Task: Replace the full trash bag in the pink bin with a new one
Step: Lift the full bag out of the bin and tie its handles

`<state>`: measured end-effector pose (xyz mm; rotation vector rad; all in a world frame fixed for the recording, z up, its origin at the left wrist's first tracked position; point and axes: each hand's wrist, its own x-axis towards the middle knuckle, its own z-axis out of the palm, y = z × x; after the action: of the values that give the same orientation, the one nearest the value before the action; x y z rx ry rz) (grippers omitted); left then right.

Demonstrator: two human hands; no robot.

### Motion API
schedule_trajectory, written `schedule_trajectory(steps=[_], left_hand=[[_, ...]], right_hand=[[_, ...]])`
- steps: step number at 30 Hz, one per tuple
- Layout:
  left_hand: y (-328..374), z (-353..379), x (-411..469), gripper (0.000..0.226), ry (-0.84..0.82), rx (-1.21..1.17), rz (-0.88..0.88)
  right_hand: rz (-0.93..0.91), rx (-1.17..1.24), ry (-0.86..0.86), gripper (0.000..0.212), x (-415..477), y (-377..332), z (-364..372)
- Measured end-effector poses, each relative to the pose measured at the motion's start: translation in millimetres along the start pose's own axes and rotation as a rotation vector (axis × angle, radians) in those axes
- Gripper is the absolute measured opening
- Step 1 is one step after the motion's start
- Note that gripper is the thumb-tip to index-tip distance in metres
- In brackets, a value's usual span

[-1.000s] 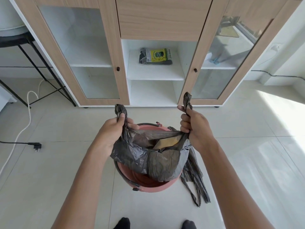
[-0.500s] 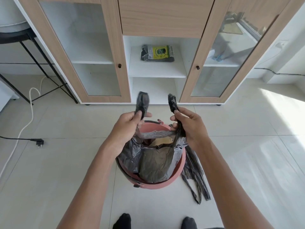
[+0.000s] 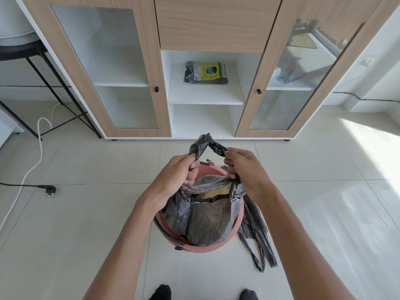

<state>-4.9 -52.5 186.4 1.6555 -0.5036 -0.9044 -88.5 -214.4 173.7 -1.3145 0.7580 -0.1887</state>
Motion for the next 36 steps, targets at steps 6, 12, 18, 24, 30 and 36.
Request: schedule_trajectory(steps=[6,12,18,24,30,36], left_hand=[[1.0,-0.4,-3.4,0.034,-0.044,0.034,-0.039],[-0.1,1.0,-5.0,0.033,-0.104,0.063,-0.048],[-0.2,4.2,-6.4,0.033,-0.159,0.181,-0.037],[0.2,3.3,-8.2,0.037,-0.212,0.104,-0.074],[-5.0,-16.4,-15.0,0.038,-0.326,0.137,-0.162],[-8.0,-9.8,-10.0,0.040,-0.193,0.091,-0.043]], right_hand=[[-0.015,0.022,-0.187,0.020,-5.8,-3.8,-2.0],[-0.008,-0.036,-0.281,0.042,-9.1,-6.1,-0.2],[-0.034,-0.078,-0.170,0.044,-8.7,-5.1,-1.0],[-0.118,-0.056,-0.110,0.031,-8.9,-3.0,-3.0],[-0.093,0.091,0.086,0.040,-6.3,-6.4,-7.1],[-0.092,0.228,-0.015,0.036,-6.8,-10.1,-7.6]])
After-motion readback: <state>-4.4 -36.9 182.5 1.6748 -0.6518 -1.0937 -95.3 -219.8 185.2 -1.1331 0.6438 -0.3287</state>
